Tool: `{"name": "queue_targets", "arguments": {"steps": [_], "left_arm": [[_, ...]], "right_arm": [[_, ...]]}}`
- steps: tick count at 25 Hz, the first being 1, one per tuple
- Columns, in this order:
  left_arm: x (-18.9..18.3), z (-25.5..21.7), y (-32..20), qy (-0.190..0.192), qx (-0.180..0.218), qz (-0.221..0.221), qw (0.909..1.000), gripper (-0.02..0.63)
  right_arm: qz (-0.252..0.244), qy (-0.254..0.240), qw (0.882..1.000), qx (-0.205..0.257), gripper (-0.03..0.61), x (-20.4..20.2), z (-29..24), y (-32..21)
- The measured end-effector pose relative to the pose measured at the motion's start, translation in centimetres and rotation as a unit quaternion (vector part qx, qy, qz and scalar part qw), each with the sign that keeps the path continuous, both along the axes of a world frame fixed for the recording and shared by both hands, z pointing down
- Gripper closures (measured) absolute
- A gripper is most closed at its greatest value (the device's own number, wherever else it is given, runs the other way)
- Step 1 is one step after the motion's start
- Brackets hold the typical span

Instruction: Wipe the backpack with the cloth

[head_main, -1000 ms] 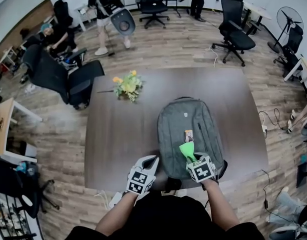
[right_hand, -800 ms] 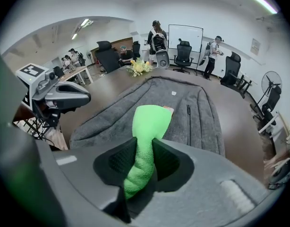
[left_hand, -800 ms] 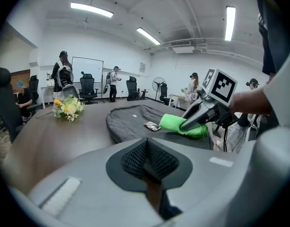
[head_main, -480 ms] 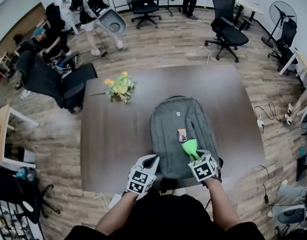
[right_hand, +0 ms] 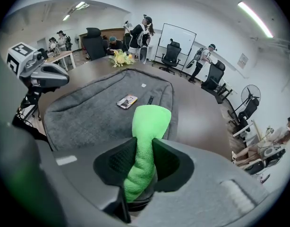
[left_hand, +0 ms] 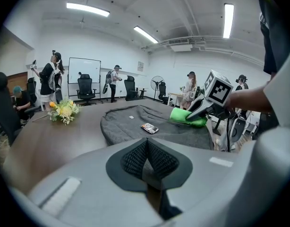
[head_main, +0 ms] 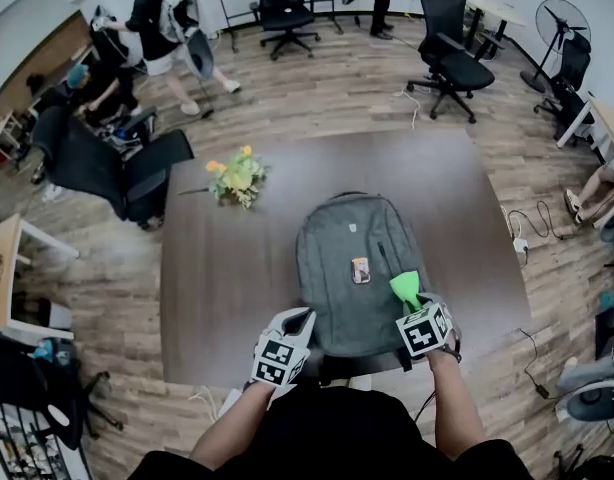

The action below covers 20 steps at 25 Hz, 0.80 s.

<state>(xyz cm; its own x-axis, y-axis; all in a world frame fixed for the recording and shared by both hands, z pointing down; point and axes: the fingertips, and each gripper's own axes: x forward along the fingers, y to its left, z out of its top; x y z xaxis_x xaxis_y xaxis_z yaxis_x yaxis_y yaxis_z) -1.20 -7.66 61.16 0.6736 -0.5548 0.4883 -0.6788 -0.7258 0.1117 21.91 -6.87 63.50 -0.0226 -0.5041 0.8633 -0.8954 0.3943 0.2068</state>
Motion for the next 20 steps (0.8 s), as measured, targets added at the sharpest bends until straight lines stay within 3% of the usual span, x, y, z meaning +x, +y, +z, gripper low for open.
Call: {"name": "queue_targets", "arguments": {"steps": [12,16,20], "left_arm": [[0.6,-0.2,0.6,-0.002,0.003,-0.002,1.0,0.594],[0.4,-0.6,0.6,0.001,0.007,-0.008,0.9999,0.594],[0.4,-1.2,0.3,0.009,0.013,-0.014,0.9998,0.594]], "right_arm": [[0.031,0.029,0.998,0.035,0.477,4.6,-1.1,-0.4],[0.038,0.011,0.995,0.093,0.477,3.9,-3.4,-1.2],[0.052,-0.031,0.982,0.179,0.479,2.9,-7.3,-2.7]]}}
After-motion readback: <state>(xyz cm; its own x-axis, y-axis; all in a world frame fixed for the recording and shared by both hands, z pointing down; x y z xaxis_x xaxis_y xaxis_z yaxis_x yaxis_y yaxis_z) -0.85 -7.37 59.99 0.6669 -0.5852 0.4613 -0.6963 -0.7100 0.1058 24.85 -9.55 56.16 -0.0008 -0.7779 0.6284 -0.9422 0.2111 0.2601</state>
